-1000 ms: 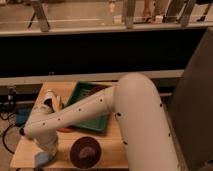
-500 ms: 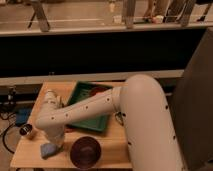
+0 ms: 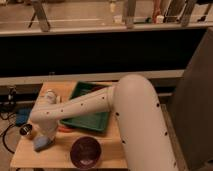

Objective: Wipe table surface with sponge

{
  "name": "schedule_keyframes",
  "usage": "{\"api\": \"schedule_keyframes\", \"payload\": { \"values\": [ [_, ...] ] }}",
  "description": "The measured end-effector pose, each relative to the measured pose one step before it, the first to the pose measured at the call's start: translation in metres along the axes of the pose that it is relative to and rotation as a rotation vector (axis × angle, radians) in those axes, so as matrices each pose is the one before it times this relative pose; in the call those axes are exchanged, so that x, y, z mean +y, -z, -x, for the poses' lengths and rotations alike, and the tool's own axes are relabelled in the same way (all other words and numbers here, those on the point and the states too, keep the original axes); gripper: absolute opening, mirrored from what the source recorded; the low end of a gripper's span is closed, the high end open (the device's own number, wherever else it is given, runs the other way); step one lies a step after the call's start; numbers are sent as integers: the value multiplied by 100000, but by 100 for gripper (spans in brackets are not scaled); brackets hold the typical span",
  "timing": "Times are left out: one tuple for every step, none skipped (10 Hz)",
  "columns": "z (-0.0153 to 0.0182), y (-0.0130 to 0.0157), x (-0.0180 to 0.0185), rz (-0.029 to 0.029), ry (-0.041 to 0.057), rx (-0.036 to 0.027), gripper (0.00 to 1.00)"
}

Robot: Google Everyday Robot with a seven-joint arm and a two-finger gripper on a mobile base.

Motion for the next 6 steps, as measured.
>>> {"api": "schedule_keyframes", "payload": {
  "values": [
    [869, -375, -1449, -633, 3735, -1498, 0],
    [1210, -596, -1319, -511, 3951, -2926, 0],
    [755, -622, -439, -131, 2157, -2643, 0],
    [759, -500, -163, -31, 1276, -2329, 0],
    [748, -165, 313, 130, 650, -1786, 0],
    [575, -28, 838, 501, 69, -1332, 0]
  ]
}}
